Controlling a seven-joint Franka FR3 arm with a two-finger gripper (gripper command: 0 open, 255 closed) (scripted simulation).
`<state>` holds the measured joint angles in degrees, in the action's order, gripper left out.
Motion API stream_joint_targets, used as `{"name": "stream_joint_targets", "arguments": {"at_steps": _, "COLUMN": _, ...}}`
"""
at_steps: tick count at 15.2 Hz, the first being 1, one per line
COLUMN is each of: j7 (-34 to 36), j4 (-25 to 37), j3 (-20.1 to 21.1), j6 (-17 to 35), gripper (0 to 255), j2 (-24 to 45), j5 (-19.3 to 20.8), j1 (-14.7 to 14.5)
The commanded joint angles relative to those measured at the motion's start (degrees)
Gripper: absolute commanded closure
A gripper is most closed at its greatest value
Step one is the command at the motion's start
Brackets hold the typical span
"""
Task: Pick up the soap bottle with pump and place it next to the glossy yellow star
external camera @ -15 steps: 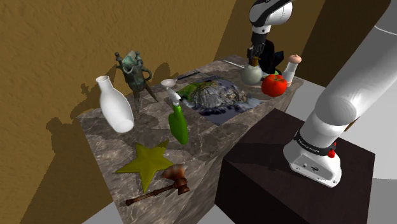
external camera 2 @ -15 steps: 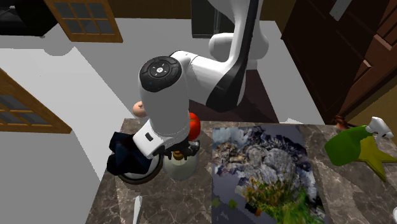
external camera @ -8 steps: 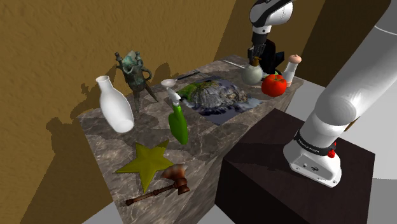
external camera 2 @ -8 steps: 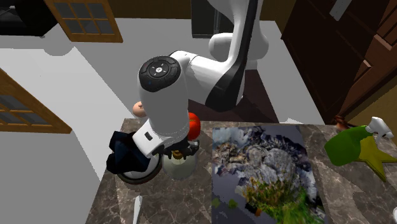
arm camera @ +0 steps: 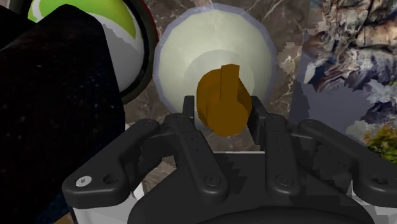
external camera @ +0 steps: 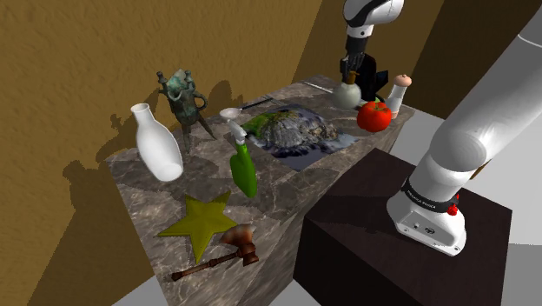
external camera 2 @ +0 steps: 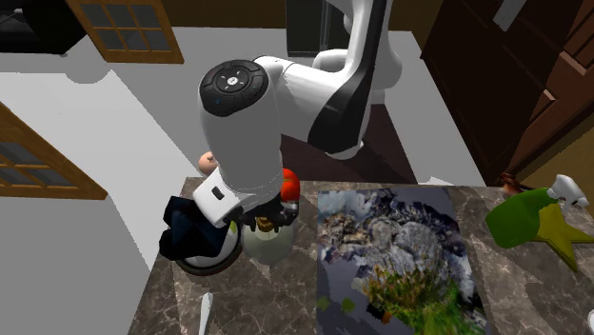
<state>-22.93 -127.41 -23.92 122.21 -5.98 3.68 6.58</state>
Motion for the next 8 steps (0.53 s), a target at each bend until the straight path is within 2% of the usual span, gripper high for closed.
{"name": "stream_joint_targets", "arguments": {"at_steps": 1, "j7": 0.21, "j4": 1.04, "j3": 0.14, "j6": -1.55, "gripper": 255, "j2": -0.54, "j5": 0.17, "j1": -0.06}}
{"name": "stream_joint_targets", "arguments": {"at_steps": 8, "j7": 0.68, "j4": 4.68, "j3": 0.53, "j6": -6.99, "gripper": 255, "j2": -2.45, "j5": 0.78, "j1": -0.11}}
